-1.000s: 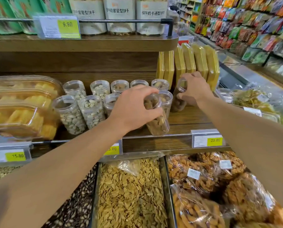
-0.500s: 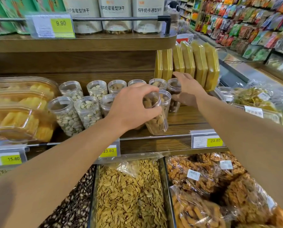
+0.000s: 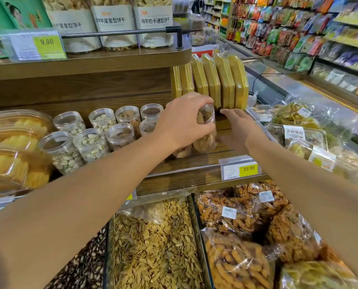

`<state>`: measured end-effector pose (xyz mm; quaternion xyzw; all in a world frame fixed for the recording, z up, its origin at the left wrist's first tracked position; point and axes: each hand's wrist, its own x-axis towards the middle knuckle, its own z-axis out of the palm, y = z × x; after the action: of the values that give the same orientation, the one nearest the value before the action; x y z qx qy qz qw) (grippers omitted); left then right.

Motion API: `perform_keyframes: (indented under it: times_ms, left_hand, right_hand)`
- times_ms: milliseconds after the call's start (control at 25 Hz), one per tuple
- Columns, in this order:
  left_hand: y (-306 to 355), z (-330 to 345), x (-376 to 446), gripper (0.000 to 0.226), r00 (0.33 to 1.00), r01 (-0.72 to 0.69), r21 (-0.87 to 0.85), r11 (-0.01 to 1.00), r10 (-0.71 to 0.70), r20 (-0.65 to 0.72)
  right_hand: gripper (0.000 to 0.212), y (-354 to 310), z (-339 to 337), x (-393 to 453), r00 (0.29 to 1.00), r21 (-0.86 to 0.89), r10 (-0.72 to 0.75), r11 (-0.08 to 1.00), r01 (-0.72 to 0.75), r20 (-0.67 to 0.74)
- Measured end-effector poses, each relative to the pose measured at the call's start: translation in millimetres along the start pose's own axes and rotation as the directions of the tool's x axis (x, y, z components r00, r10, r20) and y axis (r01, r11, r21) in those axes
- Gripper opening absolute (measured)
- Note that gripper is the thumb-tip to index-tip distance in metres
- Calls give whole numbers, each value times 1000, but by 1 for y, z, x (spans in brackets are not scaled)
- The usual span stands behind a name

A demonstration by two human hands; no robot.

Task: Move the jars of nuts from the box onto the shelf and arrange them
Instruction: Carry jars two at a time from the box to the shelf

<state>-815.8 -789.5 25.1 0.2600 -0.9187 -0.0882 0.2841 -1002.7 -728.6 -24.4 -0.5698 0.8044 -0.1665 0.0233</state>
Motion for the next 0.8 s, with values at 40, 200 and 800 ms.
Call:
perform_keyframes:
  times_ms: [40,200,800]
  left_hand:
    - [0,9,6,55,1000,0,28,1000,0,23]
    - [-4,37,23,58,990,2,165,986,-25,138]
    - [-15,-44,-120,58,980,143,245,959,-172,101]
  right_hand:
    - [86,4,-1,-4,1000,-10,10,1000,-10,11]
    - [88,19,-4,-13,999,-17,-48,999,48,4]
    - [81,-75,-17,-91,984,1,-178,984,178,-33]
